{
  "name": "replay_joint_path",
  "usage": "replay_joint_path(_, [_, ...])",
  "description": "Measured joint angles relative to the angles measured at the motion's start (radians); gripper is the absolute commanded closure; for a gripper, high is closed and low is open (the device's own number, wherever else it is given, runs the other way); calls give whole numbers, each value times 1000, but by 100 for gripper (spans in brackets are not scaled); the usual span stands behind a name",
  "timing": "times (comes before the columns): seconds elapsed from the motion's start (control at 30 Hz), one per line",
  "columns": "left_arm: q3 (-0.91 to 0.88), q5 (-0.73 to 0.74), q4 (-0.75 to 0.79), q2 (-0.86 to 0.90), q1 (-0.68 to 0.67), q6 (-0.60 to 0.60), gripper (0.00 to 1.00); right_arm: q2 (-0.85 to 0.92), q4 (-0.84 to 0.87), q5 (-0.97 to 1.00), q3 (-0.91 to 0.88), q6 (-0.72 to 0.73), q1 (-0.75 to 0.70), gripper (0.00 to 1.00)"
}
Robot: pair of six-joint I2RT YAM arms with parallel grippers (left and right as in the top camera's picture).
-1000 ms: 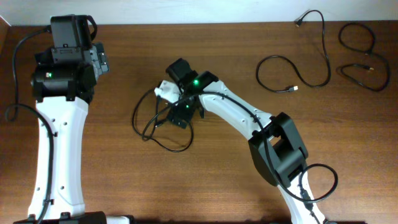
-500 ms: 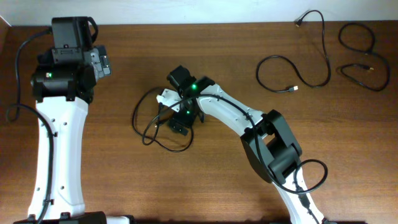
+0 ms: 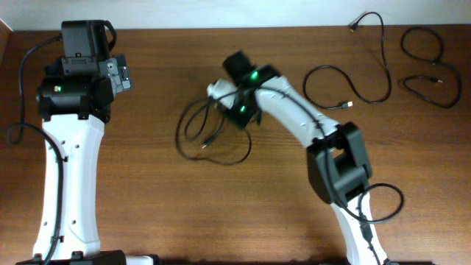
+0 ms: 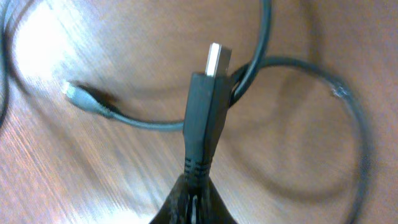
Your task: Untangle cables
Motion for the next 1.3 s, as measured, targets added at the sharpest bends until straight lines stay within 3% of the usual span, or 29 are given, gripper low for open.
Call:
replay_joint_path(0.07, [0, 0, -1, 0, 0, 0, 1, -28, -139, 2, 224, 1, -76, 96])
replay_joint_path(0.13, [0, 0, -3, 0, 0, 0, 1, -54, -190, 29, 335, 31, -174, 96])
replay_joint_path(0.37, [0, 0, -2, 0, 0, 0, 1, -83, -403, 77, 344, 185, -733, 96])
replay_joint_path(0.57, [0, 23, 2, 0, 0, 0, 1, -606, -444, 77, 365, 211, -768, 96])
replay_joint_path(0.7, [0, 25, 5, 0, 0, 0, 1, -551, -415, 352, 336, 341, -790, 96])
replay_joint_path(0.83, [0, 26, 5, 0, 0, 0, 1, -510, -383, 570, 322, 626, -973, 96])
replay_joint_path(1.0, [0, 26, 8, 0, 0, 0, 1, -497, -639, 781, 320, 1337, -1144, 96])
replay_joint_path(1.1, [0, 26, 8, 0, 0, 0, 1, -467, -605, 811, 167, 1521, -1154, 96])
replay_joint_path(1.2, [0, 26, 9, 0, 0, 0, 1, -450, -234, 761, -35, 1212, -1108, 96])
replay_joint_path(1.3, [0, 26, 4, 0, 0, 0, 1, -444, -132, 697, -56, 929, -1016, 96])
